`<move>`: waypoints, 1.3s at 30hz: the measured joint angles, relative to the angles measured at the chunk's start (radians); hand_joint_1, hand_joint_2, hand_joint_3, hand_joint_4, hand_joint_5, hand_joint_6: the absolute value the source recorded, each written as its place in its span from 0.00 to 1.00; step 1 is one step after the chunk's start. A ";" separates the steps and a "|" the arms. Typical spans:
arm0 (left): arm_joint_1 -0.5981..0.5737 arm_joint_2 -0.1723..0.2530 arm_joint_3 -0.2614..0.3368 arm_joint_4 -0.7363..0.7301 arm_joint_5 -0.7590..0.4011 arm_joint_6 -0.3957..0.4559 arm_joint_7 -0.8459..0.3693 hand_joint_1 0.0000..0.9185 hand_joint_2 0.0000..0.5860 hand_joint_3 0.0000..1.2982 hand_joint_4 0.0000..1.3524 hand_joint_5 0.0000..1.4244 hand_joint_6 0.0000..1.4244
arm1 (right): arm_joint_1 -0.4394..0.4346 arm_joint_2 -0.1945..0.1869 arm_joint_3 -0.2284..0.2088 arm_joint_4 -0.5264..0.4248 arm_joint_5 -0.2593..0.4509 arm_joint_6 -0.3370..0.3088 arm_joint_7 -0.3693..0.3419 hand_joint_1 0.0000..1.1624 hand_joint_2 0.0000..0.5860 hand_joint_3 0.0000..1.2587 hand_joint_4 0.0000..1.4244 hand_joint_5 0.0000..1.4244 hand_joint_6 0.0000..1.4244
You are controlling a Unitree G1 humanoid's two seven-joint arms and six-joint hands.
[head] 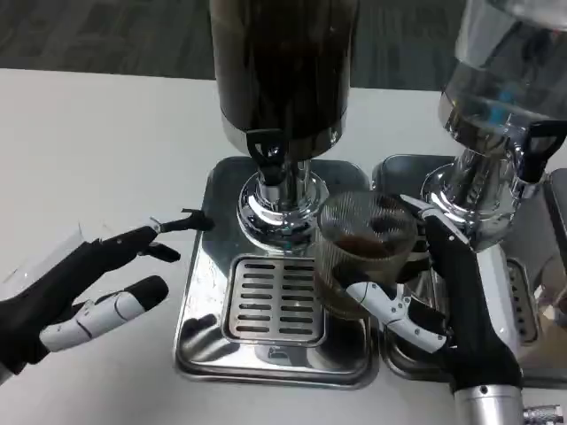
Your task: Grasp the cup under the faucet to collect the drink, then remove the cup.
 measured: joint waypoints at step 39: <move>0.191 0.139 0.007 -0.221 0.231 -0.201 0.220 0.00 0.20 0.00 0.00 0.00 0.05 | 0.196 -0.023 0.001 -0.235 0.040 -0.011 0.130 0.57 0.37 0.39 0.42 0.53 0.56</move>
